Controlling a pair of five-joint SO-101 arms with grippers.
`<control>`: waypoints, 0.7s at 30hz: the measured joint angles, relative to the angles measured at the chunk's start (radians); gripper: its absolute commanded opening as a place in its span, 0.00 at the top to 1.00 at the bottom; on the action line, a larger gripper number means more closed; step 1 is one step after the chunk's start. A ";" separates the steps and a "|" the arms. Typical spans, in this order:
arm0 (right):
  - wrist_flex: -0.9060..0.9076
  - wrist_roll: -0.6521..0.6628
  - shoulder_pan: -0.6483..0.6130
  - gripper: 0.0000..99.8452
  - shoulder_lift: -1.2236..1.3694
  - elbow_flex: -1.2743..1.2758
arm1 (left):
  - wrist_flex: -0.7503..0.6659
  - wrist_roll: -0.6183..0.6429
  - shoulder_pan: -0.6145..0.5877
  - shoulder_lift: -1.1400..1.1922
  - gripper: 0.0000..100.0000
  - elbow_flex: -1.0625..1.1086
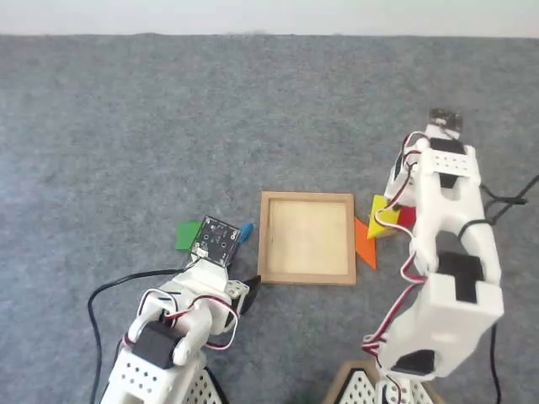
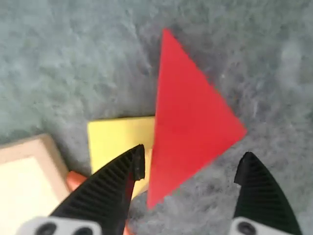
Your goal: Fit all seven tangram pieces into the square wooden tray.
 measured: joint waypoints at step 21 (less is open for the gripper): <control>0.078 0.118 0.037 0.70 0.264 -0.285 | 0.000 0.000 0.000 0.000 0.80 0.000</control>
